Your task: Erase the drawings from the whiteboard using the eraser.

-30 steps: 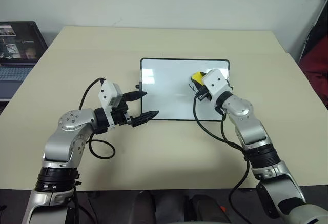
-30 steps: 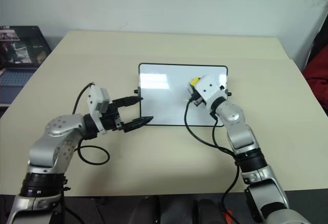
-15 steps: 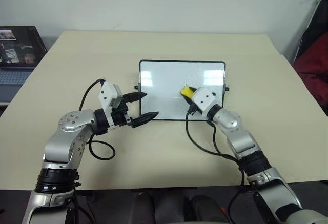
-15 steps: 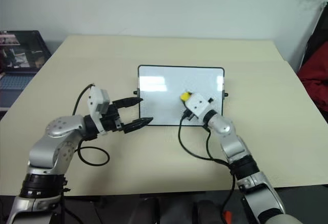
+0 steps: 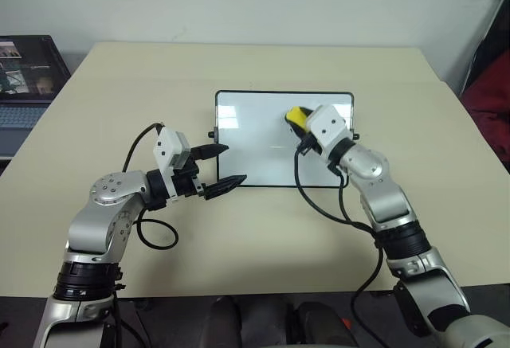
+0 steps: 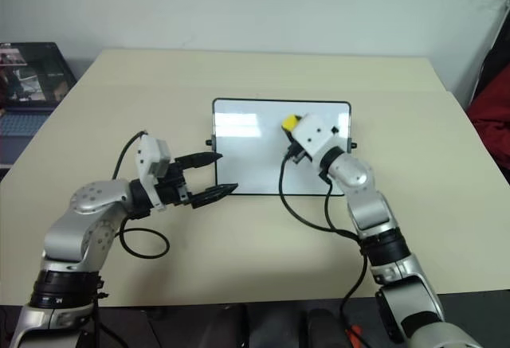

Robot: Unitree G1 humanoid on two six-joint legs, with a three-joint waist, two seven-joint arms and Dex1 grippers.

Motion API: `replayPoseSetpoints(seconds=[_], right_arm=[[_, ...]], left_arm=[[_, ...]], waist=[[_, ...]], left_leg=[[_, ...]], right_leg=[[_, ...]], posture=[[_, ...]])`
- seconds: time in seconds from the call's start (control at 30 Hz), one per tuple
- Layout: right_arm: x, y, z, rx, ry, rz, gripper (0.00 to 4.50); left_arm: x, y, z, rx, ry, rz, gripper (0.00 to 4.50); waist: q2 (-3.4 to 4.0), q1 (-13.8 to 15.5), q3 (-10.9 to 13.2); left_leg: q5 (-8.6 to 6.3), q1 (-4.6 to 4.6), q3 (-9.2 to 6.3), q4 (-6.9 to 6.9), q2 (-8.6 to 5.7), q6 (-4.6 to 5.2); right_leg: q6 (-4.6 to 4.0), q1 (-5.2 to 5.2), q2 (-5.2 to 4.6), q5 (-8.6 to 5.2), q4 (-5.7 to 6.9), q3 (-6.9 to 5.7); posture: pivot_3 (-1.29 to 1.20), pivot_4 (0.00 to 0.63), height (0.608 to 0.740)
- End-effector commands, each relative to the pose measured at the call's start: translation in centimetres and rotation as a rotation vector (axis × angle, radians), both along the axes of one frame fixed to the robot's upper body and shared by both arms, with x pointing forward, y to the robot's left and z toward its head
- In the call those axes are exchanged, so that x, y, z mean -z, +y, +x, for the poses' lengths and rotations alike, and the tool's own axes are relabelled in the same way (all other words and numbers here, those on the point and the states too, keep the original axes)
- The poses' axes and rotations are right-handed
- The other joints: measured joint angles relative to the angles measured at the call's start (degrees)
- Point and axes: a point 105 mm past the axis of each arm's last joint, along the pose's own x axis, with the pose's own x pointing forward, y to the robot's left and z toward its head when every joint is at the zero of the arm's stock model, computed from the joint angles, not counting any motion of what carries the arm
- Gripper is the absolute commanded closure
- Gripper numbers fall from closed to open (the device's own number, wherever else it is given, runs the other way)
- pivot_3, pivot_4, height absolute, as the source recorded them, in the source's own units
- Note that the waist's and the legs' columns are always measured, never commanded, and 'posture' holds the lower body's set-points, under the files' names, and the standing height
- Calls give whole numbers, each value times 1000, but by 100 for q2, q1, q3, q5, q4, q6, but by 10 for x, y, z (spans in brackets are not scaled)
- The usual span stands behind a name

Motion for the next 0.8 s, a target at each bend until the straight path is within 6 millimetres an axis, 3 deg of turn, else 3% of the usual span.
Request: replayPoseSetpoints(seconds=[0.03, 0.23, 0.47, 0.57, 0.7, 0.8], right_arm=[[-9, -4, 12, 39, -37, 11, 3389], [21, 5, 24, 47, 45, -31, 3389], [93, 19, 5, -24, 242, -34, 3389], [127, 20, -10, -31, 315, -51, 3390], [115, 25, -9, -45, 284, -39, 3390], [81, 31, -10, -73, 210, 18, 3391]], left_arm=[[-11, -1, -2, 12, -48, 5, 0], [-11, 0, -4, 14, -49, 11, 0], [-11, 1, -5, 4, -54, 14, 0], [-11, 1, -6, -2, -54, 7, 0], [-10, 1, -6, 1, -52, 11, 0], [-11, 1, -5, 1, -57, 13, 0]], waist=[[0, 12, 0], [0, 5, 0], [-8, -42, -9], [-13, -63, -12], [-10, -101, -9], [-7, -99, -5]], left_leg=[[0, 0, 1, 0, 0, 0], [-2, 1, 3, 4, 0, 5], [-2, 41, 1, 4, 2, 6], [-4, 100, -3, 3, 1, 6], [-4, 183, -5, 0, 1, 8], [9, 184, -13, 0, 5, 25]], right_leg=[[0, 0, 0, 0, -2, 1], [0, 0, -2, 0, 5, 5], [0, 33, -2, 1, 19, 3], [9, 91, -3, -4, 11, 1], [21, 143, -9, -15, 2, 9], [20, 140, -10, -3, 4, 7]], posture=[[0, 150, 740], [0, 150, 740], [0, 150, 740], [0, 150, 740], [0, 150, 740], [0, 150, 740]])
